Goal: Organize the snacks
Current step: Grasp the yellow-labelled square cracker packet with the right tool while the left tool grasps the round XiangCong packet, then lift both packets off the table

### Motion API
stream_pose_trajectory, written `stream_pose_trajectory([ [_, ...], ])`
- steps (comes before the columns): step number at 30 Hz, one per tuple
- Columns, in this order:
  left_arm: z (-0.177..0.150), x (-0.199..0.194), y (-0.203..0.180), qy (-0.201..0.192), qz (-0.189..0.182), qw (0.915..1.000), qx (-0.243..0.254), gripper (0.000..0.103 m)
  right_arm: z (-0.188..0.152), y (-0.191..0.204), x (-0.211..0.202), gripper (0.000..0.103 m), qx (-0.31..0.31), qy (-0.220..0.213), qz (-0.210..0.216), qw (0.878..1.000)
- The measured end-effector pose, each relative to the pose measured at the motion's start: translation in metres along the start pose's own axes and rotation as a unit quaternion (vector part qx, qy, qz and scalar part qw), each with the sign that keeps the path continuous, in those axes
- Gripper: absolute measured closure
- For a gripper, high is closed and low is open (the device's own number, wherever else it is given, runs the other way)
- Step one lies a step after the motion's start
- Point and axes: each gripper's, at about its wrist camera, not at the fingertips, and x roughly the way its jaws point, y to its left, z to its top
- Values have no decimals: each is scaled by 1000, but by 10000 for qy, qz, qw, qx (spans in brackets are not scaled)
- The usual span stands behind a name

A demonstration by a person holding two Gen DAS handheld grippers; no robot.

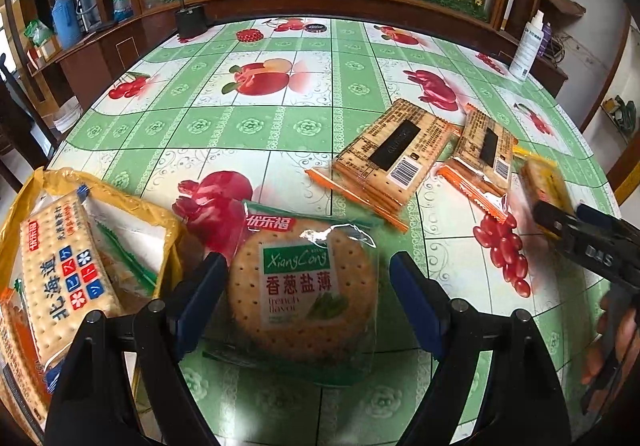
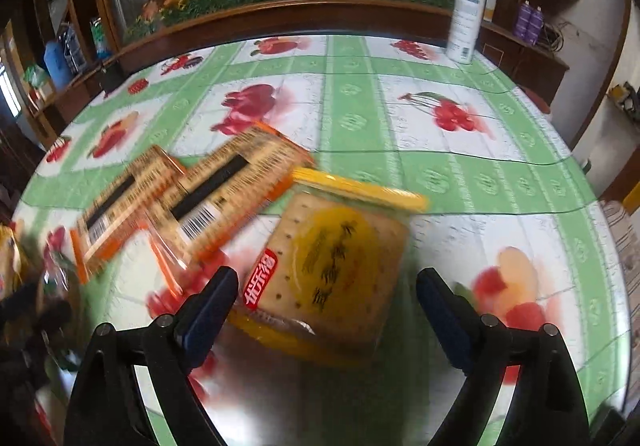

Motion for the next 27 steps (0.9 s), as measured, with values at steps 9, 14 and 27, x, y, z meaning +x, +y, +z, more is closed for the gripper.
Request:
stream_pose_trajectory([
  [9,0,13,-15,87,143,9994,295,16,-3,-11,9,10,99,109,-14,9999],
  [14,-1,11,-16,4,92,9993,352,19,-3,-10,7,27,35,-14,64,10000],
  [27,-18,-7,-14,-86,-197,9995,251,28,-18,-22,-14,32,82,-150,339,9993],
])
